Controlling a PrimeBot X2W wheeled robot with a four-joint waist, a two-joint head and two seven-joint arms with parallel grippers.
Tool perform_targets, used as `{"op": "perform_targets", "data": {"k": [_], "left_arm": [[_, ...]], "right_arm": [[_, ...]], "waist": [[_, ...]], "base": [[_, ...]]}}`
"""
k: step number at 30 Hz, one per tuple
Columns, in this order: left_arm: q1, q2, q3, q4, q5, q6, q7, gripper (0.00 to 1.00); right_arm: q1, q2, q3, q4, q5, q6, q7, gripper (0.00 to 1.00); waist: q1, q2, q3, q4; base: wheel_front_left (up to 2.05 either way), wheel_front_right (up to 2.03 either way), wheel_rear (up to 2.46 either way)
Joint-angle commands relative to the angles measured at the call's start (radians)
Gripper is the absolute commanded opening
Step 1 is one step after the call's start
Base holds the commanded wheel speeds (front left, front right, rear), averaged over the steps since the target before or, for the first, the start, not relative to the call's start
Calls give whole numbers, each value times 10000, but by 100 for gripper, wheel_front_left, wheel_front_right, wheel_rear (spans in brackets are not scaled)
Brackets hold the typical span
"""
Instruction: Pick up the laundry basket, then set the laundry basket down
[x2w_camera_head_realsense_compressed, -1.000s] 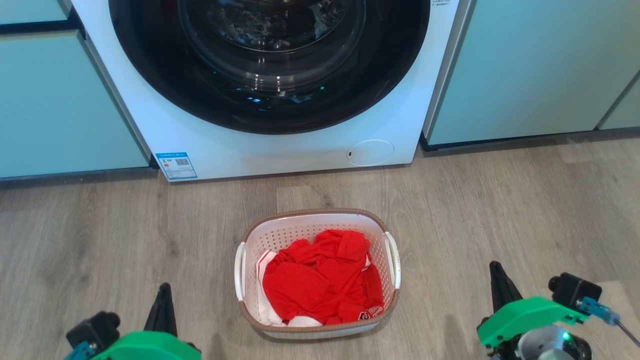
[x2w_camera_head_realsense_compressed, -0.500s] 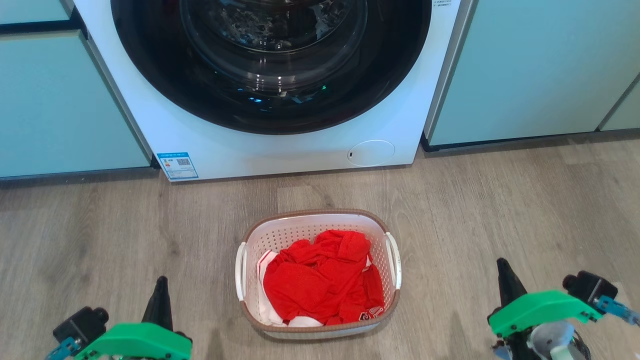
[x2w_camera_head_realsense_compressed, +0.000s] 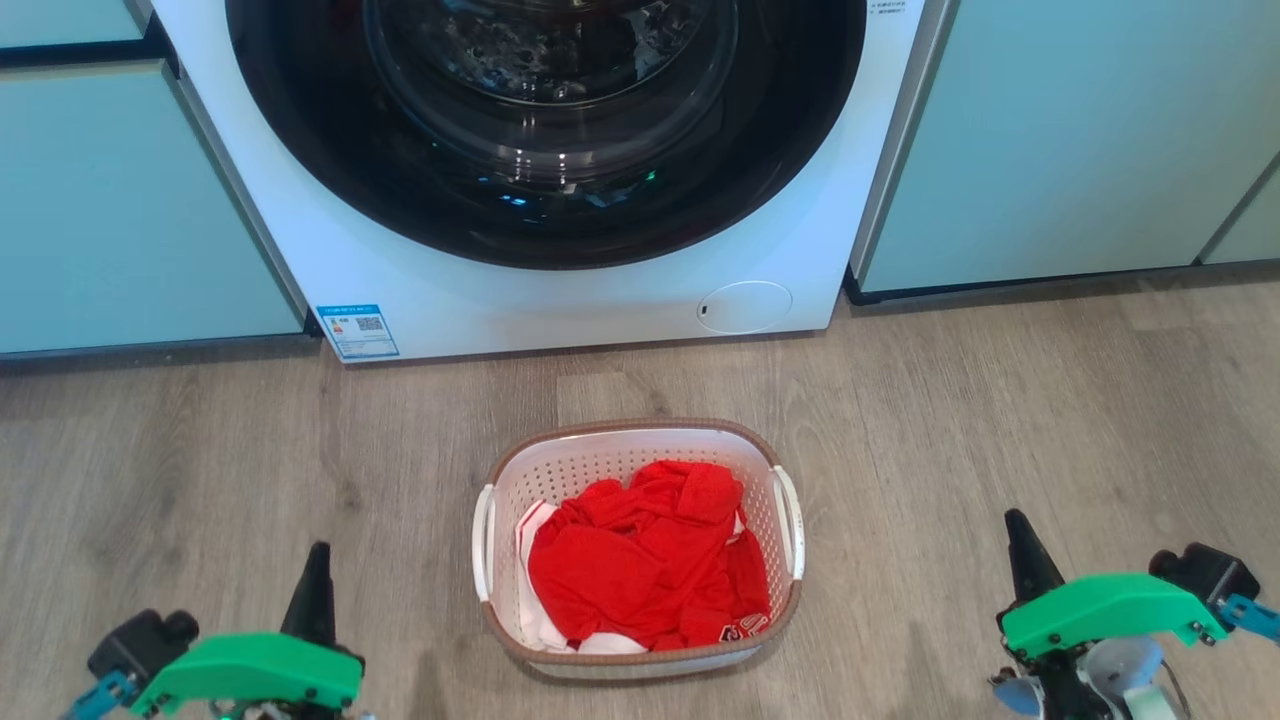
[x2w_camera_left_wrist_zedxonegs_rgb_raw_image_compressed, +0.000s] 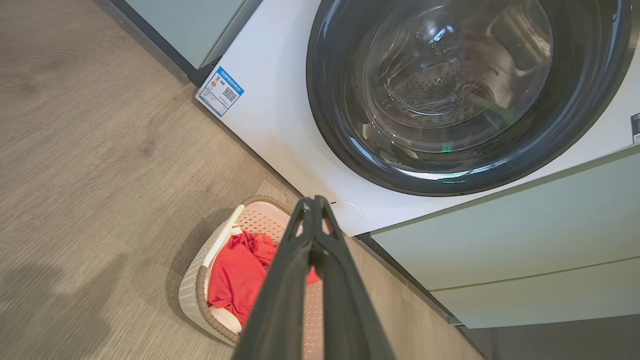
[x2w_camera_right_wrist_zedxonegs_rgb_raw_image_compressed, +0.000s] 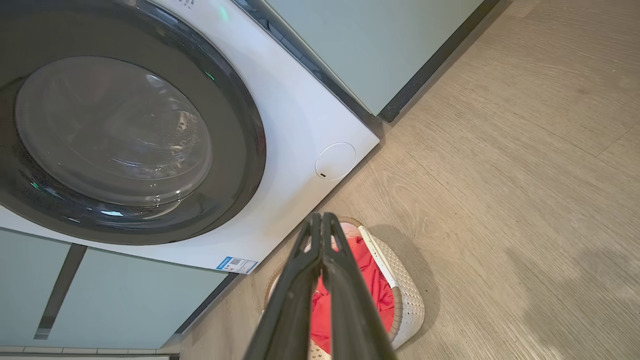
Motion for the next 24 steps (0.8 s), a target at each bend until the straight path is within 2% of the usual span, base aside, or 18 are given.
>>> {"op": "perform_targets", "data": {"k": [1,24], "left_arm": [[-639,145,277,-267,-346,-127,70,0],[-1147,164,638,-154,-2818,-504,715,0]], "right_arm": [[-532,-182,-1,-393,355,-2,116,0],[-664,-192,-424,-601,2787,-3,741,0]], "waist": [[0,0,-2,5],[0,0,-25,57]], "base": [[0,0,0],[0,0,0]]}}
